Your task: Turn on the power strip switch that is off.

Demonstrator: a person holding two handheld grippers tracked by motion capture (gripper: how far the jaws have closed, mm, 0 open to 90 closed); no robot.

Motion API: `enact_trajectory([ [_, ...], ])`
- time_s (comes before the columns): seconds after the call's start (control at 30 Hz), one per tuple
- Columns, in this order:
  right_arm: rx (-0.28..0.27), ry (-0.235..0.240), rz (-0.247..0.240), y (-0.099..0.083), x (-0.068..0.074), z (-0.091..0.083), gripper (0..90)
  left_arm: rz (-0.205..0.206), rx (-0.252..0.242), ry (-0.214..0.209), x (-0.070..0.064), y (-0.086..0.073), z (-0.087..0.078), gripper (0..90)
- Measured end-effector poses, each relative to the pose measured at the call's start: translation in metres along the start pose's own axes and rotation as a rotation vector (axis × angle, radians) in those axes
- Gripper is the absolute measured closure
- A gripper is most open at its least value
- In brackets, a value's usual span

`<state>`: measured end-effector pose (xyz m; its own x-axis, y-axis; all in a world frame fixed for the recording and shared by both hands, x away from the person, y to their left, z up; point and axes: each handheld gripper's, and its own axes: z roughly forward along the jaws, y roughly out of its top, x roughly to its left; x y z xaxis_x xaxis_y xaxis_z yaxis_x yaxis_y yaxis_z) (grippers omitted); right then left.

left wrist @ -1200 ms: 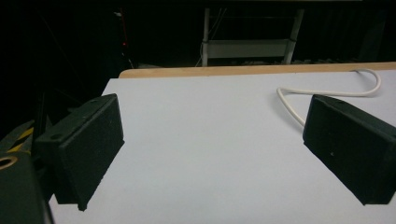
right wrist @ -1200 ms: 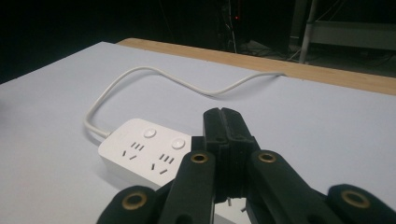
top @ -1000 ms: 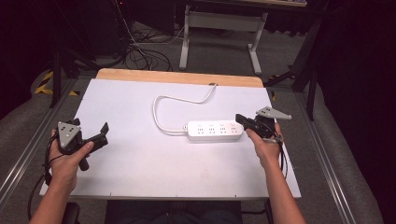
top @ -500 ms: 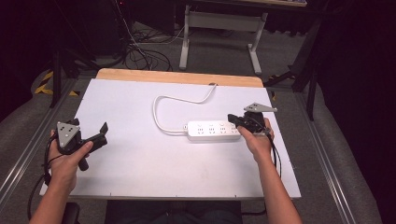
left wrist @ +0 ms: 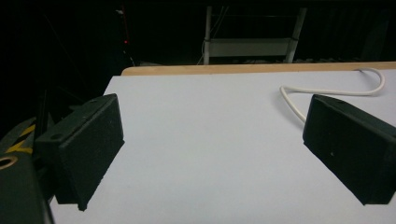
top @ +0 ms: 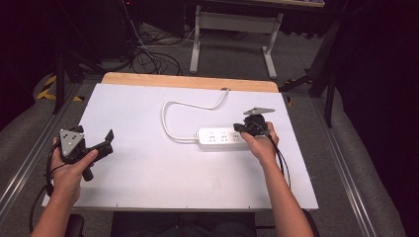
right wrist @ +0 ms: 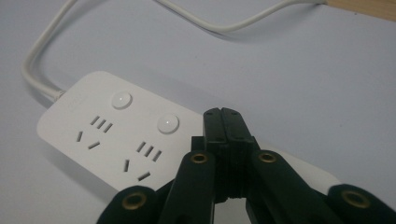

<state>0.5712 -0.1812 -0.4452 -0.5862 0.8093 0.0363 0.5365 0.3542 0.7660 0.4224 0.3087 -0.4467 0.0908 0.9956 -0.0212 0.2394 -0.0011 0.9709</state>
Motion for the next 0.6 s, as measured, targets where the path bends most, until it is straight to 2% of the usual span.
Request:
enact_trajectory([
  [0.3,0.06,-0.027,0.005,-0.0006,-0.002,0.0091,90.0,0.0,0.004,0.0,0.0003,-0.0002,-0.0004,6.1],
  [0.6,0.059,-0.032,-0.003,-0.0019,-0.0018,0.0107,90.0,-0.001,0.004,-0.001,0.0002,-0.0003,-0.0006,6.1],
])
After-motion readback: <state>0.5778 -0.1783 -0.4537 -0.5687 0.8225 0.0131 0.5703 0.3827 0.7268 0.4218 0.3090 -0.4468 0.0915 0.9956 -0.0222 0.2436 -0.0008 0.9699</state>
